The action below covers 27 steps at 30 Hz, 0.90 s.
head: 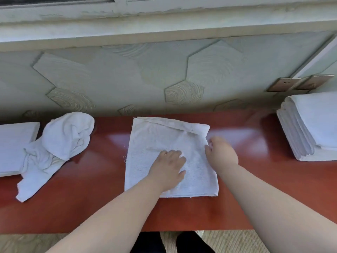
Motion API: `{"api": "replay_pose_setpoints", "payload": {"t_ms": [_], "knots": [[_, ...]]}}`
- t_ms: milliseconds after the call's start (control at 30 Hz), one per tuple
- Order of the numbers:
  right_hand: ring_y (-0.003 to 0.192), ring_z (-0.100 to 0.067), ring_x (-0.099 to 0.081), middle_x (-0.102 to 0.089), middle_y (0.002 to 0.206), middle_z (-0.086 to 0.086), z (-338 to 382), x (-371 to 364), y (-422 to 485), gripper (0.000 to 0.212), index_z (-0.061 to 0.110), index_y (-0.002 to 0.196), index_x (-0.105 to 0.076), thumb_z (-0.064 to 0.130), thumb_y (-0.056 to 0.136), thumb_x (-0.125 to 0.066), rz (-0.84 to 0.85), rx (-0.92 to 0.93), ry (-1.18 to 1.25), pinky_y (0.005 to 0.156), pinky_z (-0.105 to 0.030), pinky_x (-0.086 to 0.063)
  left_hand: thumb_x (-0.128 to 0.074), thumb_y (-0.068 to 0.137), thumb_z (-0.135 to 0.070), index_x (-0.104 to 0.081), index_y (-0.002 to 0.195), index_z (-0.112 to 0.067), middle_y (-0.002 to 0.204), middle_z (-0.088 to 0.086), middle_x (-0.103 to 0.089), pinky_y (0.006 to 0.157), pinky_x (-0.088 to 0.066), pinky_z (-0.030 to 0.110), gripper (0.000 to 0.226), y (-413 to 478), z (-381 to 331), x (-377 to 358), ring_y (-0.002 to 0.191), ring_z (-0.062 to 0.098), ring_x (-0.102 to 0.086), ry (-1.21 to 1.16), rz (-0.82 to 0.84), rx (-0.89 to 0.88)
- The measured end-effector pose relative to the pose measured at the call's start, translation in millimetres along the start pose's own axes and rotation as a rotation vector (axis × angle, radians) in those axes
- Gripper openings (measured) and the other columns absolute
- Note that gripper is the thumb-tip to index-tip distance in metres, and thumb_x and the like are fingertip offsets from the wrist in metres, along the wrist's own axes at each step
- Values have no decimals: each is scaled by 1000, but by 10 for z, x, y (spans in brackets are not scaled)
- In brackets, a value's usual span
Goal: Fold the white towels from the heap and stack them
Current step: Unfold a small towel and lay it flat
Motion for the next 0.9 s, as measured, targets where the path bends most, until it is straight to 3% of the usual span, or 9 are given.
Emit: {"api": "replay_pose_setpoints", "payload": {"t_ms": [100,267,433,533,700,800,900], "knots": [[104,-32,-60,-58,122,-4,29,-41,326,30,22,125,-55,35,98,-57,-24,-100,83,75,-37,-46,-33,102,-61,-20,162,-29,174,3,2,128,1,50,69,481,-34,-63,160,26,2,40,70,-36],[94,-29,-63,-56,118,0,35,-258,634,36,26,126,-53,45,96,-60,20,-115,52,77,-40,-54,-22,95,-74,12,163,-41,171,-3,27,122,13,65,83,651,142,-401,155,30,30,111,119,-35],[91,-31,-63,-59,114,0,19,-312,819,23,21,113,-68,30,99,-53,-173,-5,119,68,-35,-47,-21,94,-74,16,162,-43,169,-4,30,119,15,68,83,679,166,-390,153,34,33,114,143,-46],[100,-25,-57,-64,110,1,-50,-151,910,20,19,111,-67,21,102,-50,-239,22,283,74,-30,-37,-22,94,-72,15,162,-43,169,-4,30,120,13,69,83,699,180,-378,152,33,36,108,154,-51],[79,-11,-65,-72,87,7,9,88,1193,23,27,96,-65,16,103,-47,54,-51,656,74,-31,-54,-25,94,-71,15,162,-44,168,-6,34,123,10,64,83,695,179,-350,151,30,38,58,177,-43],[77,-5,-64,-74,90,8,106,196,1384,28,26,97,-70,15,104,-46,206,28,623,73,-24,-51,-27,94,-71,16,161,-45,167,-8,34,124,8,61,83,693,181,-327,151,29,39,33,182,-41],[59,5,-52,-63,77,11,292,325,1622,22,23,101,-69,26,105,-48,229,102,515,58,-15,-40,-28,95,-69,16,161,-45,166,-9,36,125,7,60,83,690,183,-311,151,28,40,18,190,-42]]}}
Point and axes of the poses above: each hand's wrist, its own y-axis towards the middle knuckle, its own x-axis out of the back of the hand, z = x × y, the point moved 2 cm from there along y, towards the middle knuckle
